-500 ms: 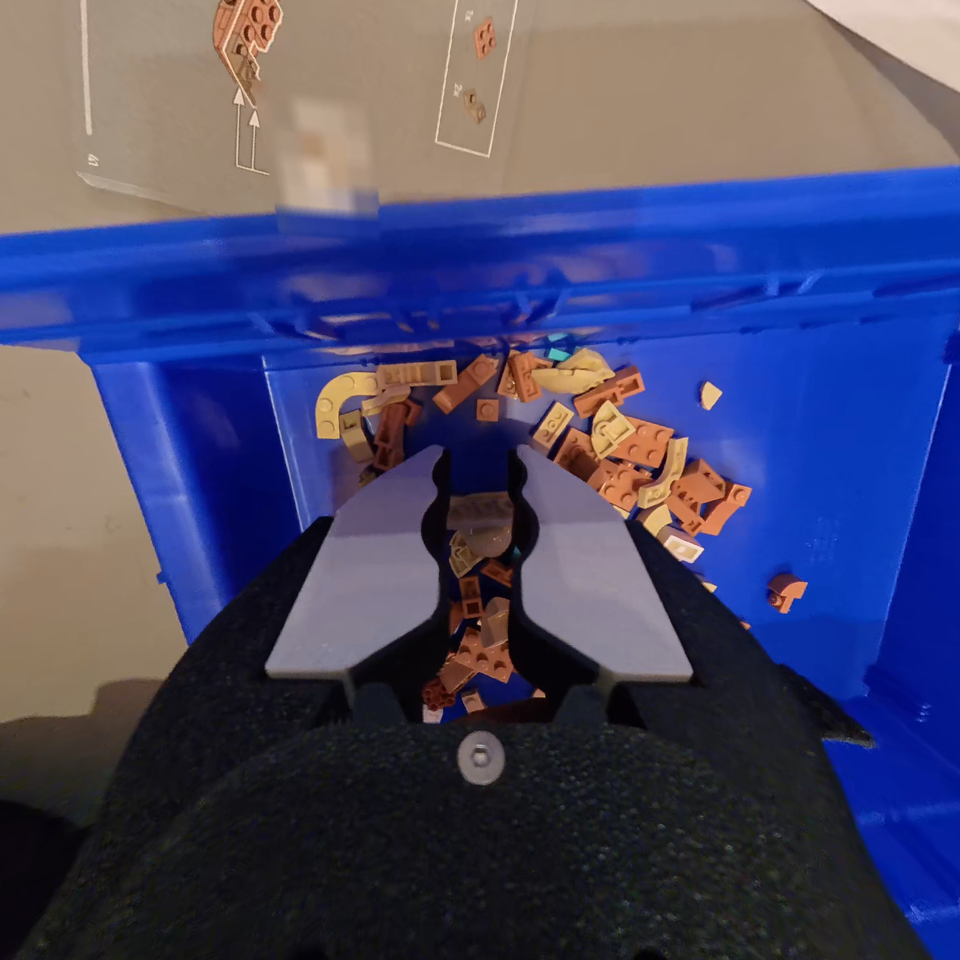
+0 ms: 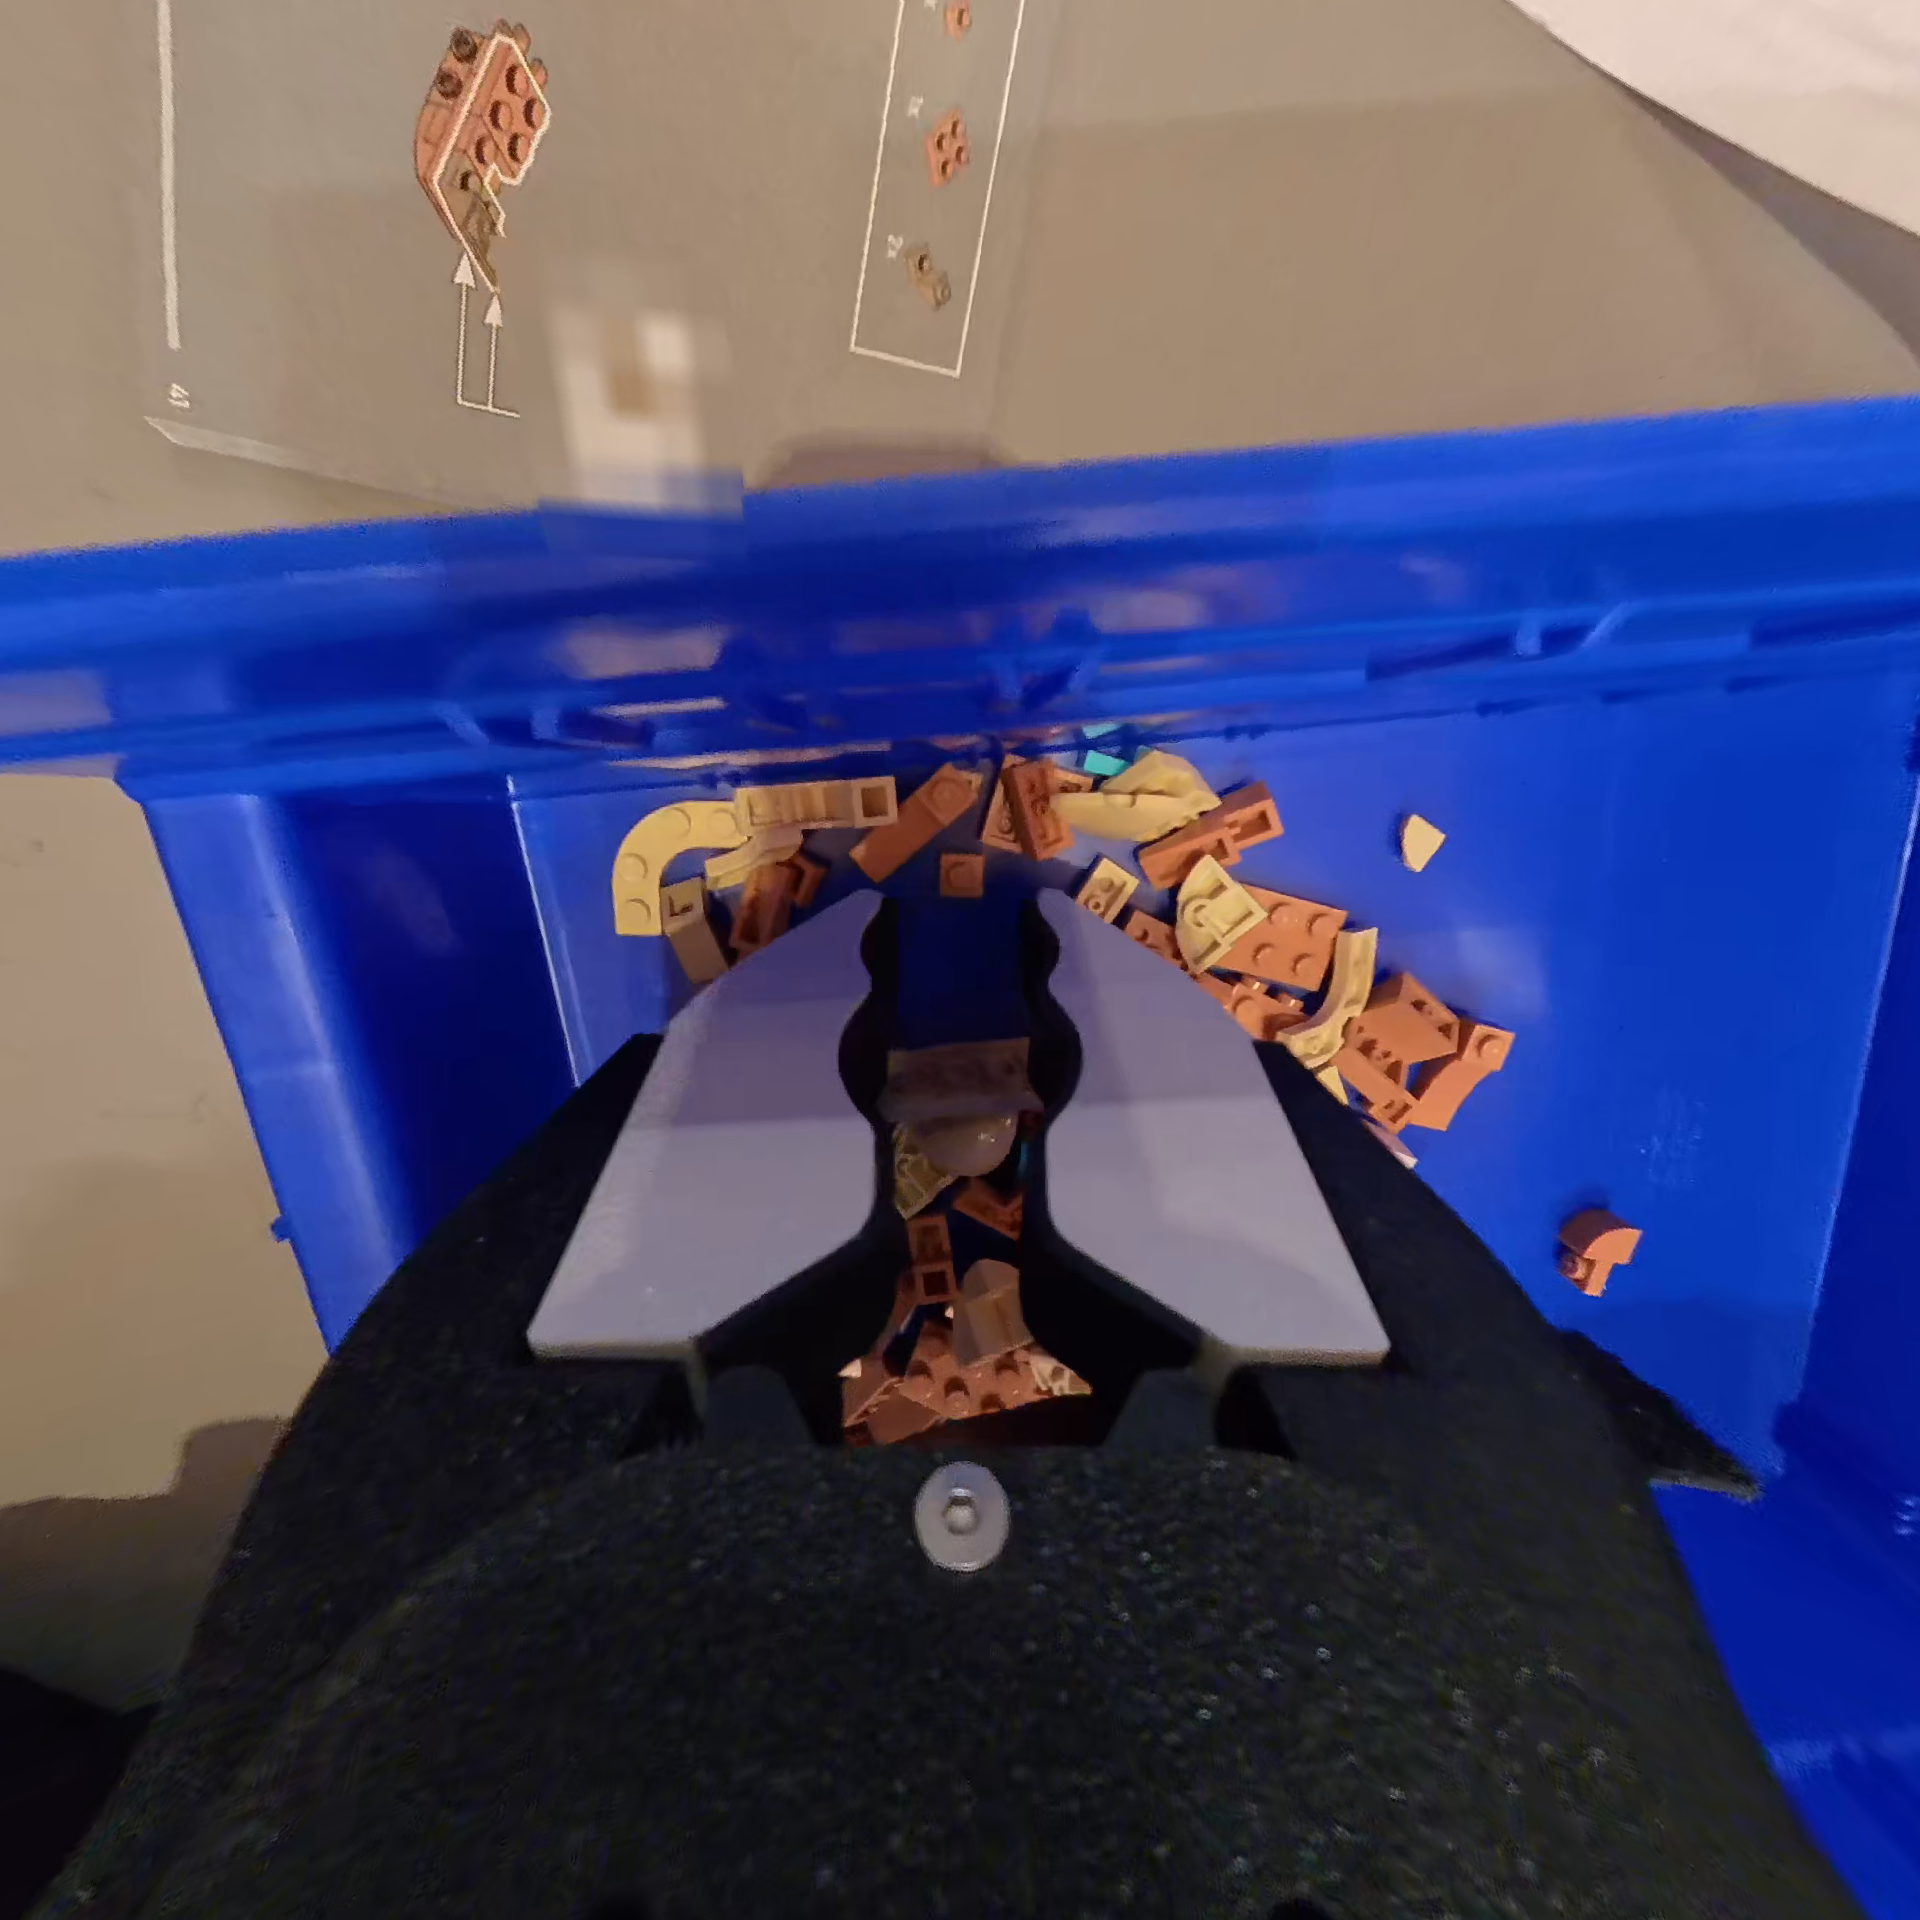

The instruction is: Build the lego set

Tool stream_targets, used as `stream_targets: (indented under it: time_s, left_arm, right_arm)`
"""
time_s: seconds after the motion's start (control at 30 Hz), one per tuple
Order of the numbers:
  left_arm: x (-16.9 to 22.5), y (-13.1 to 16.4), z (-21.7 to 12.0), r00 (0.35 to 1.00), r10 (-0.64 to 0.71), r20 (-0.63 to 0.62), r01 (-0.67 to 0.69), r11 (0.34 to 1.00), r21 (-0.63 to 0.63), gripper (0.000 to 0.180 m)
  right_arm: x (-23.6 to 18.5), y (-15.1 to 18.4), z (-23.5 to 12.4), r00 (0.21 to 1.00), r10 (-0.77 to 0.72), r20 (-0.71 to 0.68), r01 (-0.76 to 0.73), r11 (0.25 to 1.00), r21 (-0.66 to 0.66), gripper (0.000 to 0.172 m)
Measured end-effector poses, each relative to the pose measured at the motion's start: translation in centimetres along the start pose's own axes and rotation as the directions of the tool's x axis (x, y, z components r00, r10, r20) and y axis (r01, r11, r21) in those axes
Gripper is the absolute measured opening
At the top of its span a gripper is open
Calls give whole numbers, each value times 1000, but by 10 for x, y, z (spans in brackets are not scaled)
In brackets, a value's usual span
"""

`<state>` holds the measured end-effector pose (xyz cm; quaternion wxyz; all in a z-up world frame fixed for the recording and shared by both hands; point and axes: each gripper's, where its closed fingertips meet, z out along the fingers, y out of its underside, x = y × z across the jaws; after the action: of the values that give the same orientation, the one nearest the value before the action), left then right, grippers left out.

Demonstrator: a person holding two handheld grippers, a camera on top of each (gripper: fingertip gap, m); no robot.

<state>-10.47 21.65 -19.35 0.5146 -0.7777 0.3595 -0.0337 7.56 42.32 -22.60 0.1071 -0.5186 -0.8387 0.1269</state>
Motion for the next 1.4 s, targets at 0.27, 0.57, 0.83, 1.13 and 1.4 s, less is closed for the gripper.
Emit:
stream_targets:
  time_s: [0.27,0.57,0.83,1.13,1.4]
  left_arm:
    - [1,2,2,1000,24,8,-24,1000,-13,0]
    - [1,1,1,1000,23,8,-23,1000,-9,0]
    - [-2,2,0,1000,25,18,-25,1000,-6,0]
    - [-1,2,0,999,41,23,-40,999,-10,0]
    - [-3,3,-1,999,34,32,-33,999,-12,0]
  right_arm:
    - [2,-2,4,999,36,15,-36,999,19,20]
    - [1,-5,4,999,30,14,-30,999,26,8]
    - [-19,-22,-48,999,29,-36,-19,972,236,8]
    - [-112,-69,-81,996,-83,37,64,924,377,8]
    - [-195,-121,11,964,-238,119,218,963,156,8]
